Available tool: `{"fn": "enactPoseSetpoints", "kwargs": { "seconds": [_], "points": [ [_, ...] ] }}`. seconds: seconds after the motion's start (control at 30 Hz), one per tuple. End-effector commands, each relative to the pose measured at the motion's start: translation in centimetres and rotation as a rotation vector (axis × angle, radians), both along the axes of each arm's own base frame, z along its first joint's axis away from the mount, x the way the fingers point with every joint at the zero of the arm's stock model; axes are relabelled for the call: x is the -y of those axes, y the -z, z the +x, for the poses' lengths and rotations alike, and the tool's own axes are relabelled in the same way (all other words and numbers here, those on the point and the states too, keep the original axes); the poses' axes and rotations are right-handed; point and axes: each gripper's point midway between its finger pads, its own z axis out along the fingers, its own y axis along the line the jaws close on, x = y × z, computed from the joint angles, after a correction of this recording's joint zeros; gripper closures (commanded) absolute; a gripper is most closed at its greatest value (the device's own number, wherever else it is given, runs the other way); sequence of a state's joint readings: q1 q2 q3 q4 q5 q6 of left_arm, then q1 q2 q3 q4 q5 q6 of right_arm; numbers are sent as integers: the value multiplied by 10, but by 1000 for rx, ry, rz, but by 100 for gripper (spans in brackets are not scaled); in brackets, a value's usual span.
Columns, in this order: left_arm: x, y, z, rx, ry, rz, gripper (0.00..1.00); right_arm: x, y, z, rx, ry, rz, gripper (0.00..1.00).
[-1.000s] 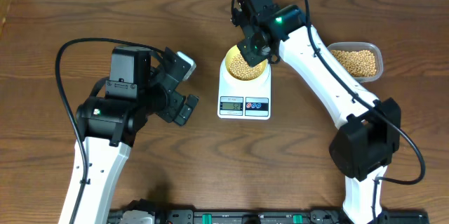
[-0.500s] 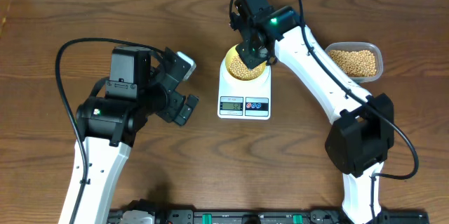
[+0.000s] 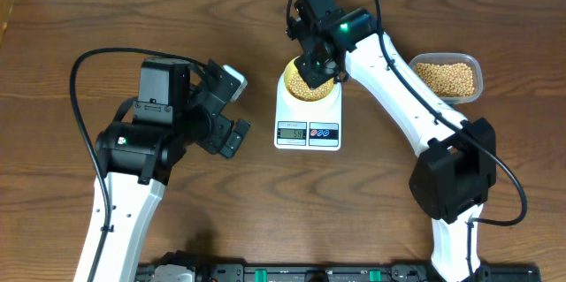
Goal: Scoop item into bowl and weigh 50g on scale
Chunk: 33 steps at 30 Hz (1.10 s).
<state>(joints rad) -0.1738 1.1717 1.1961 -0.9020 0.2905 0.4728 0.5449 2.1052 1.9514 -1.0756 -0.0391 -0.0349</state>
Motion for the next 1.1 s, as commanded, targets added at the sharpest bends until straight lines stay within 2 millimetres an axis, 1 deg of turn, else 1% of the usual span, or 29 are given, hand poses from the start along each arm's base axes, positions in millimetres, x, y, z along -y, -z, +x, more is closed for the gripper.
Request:
{"fn": "enactPoseSetpoints", "kwargs": {
  "seconds": [0.0,0.33,0.73,0.87,1.0,1.07],
  "points": [
    [1,1,-1,-5,15,-5,2,-11,4,-3,-25,-33,33,99],
    [1,1,-1,-5,15,-5,2,-10,6,-7,-43,-34,26,99],
    [1,1,-1,-5,15,-5,2,-20,5,-14,-79,-57,85,99],
    [1,1,-1,-5,15,-5,2,-19,4,-13,-84,-39,91,99],
    [1,1,-1,-5,15,-5,2,-19,2,-13,-118,-22,147,99],
    [1,1,-1,-5,15,-5,2,-21,-1,-14,-152,-24,209,99]
  ]
}}
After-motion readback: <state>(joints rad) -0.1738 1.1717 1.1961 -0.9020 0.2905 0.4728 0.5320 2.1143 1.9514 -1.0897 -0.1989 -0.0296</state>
